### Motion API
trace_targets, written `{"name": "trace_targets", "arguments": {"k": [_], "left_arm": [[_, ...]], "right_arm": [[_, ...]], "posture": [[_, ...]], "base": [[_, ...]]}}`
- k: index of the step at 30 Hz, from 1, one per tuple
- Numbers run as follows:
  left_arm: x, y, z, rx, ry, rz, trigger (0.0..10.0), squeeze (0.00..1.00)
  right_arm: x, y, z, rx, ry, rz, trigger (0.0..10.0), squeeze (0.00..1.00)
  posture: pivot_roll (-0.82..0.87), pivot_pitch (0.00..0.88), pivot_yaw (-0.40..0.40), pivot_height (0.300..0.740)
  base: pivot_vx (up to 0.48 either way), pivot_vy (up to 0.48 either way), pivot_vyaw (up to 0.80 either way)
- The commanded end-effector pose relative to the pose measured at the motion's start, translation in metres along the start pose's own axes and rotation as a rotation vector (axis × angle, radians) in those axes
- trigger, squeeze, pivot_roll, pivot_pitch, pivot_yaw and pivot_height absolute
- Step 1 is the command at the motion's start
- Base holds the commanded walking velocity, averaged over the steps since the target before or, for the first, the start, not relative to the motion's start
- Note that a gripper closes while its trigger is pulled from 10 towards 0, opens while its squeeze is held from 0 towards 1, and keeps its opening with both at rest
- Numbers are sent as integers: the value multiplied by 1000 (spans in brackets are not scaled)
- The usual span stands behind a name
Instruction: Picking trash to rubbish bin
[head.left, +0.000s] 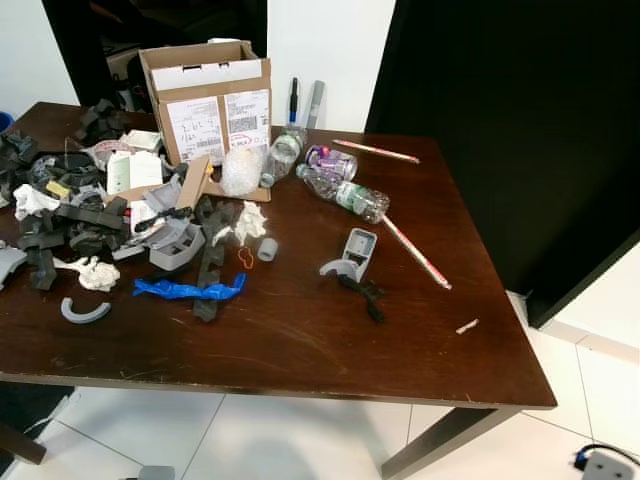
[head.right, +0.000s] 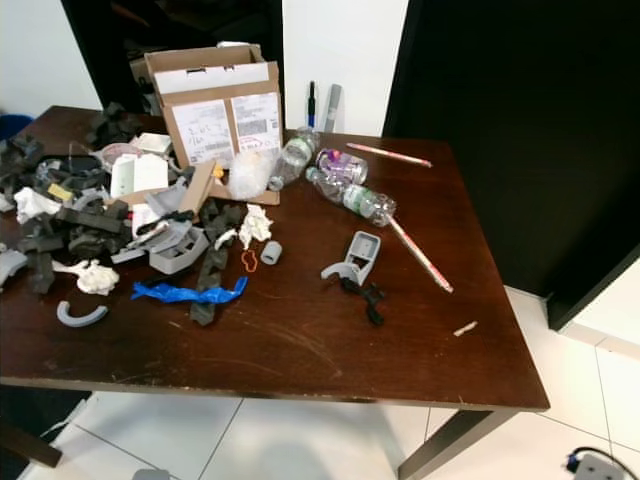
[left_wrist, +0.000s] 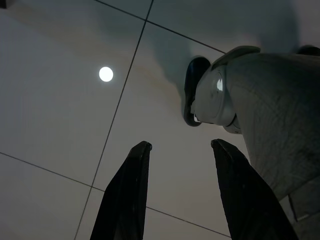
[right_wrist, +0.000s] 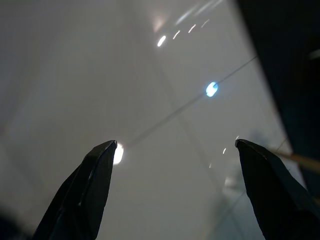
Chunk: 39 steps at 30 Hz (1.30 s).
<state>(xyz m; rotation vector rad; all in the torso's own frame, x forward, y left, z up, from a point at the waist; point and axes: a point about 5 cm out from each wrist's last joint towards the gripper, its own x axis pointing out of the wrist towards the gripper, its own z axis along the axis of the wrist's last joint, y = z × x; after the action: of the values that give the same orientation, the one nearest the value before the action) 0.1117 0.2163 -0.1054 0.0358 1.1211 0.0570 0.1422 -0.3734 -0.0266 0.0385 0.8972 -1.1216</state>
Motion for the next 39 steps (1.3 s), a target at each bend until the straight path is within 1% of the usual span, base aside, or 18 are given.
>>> {"name": "trace_targets", "arguments": {"k": [1, 3, 4, 7, 8, 11, 13, 15, 17, 20, 23, 26, 27, 28, 33, 36, 38, 39], "left_arm": [[-2, 1, -8, 2, 20, -4, 10000, 0], [-2, 1, -8, 2, 20, -4, 10000, 0], [-2, 1, -7, 1, 18, -5, 10000, 0], [-2, 1, -7, 1, 18, -5, 10000, 0], [-2, 1, -8, 6, 18, -12, 10000, 0], [-2, 1, -8, 8, 19, -15, 10000, 0], [-2, 1, -9, 10, 20, -18, 10000, 0], [-2, 1, -9, 10, 21, -19, 10000, 0], [-2, 0, -11, 5, 22, -19, 10000, 0], [-2, -1, -12, 0, 25, -17, 10000, 0], [-3, -2, -15, -5, 31, -15, 10000, 0], [-3, -1, -15, -6, 32, -12, 10000, 0], [-3, 0, -15, -9, 30, -9, 10000, 0], [-3, 0, -15, -13, 29, -4, 10000, 0], [-4, 3, -17, -33, 26, 10, 10000, 0], [-5, 6, -19, -47, 27, 24, 10000, 0], [-5, 7, -19, -47, 29, 25, 10000, 0], [-5, 7, -20, -49, 30, 26, 10000, 0]], "right_arm": [[3, -9, 16, 63, -44, -62, 10000, 0], [3, -9, 16, 63, -44, -62, 10000, 0], [2, -13, 46, 117, -134, -86, 10000, 0], [2, -13, 46, 117, -134, -86, 10000, 0], [-19, 4, 133, 298, -389, 19, 10000, 0], [-38, 18, 173, 392, -518, 142, 10000, 0], [-81, 52, 225, 514, -702, 473, 10000, 0], [-95, 62, 236, 536, -744, 584, 10000, 0], [-140, 99, 254, 565, -839, 975, 10000, 0], [-171, 122, 257, 534, -887, 1242, 10000, 0], [-229, 164, 233, 269, -968, 1718, 10000, 0], [-248, 180, 217, 102, -981, 1851, 10000, 16], [-254, 186, 212, 37, -988, 1867, 10000, 616], [-260, 192, 207, -18, -992, 1883, 10000, 1000], [-272, 206, 192, -220, -1004, 1911, 10000, 1000], [-273, 217, 171, -543, -970, 1925, 10000, 1000], [-269, 219, 165, -628, -945, 1914, 10000, 1000], [-263, 220, 157, -756, -923, 1883, 10000, 0]], "posture": [[201, 101, -77, 740], [201, 101, -77, 740], [200, 104, -75, 740], [200, 104, -75, 740], [194, 111, -71, 740], [196, 111, -73, 740], [202, 113, -79, 740], [202, 113, -79, 740], [211, 113, -85, 740], [212, 113, -86, 740], [215, 116, -86, 740], [224, 117, -87, 740], [225, 117, -87, 740], [225, 117, -87, 740], [226, 127, -86, 740], [229, 132, -90, 740], [229, 132, -90, 740], [232, 133, -93, 740]], "base": [[0, 0, 0], [0, 0, 0], [0, 0, 0], [0, 0, 0], [0, 0, 0], [0, 0, 0], [0, 0, 0], [0, 0, 0], [0, 0, 0], [0, 0, 0], [0, 0, 0], [0, 0, 0], [0, 0, 0], [0, 0, 0], [0, 0, 0], [0, 0, 0], [0, 0, 0], [0, 0, 0]]}}
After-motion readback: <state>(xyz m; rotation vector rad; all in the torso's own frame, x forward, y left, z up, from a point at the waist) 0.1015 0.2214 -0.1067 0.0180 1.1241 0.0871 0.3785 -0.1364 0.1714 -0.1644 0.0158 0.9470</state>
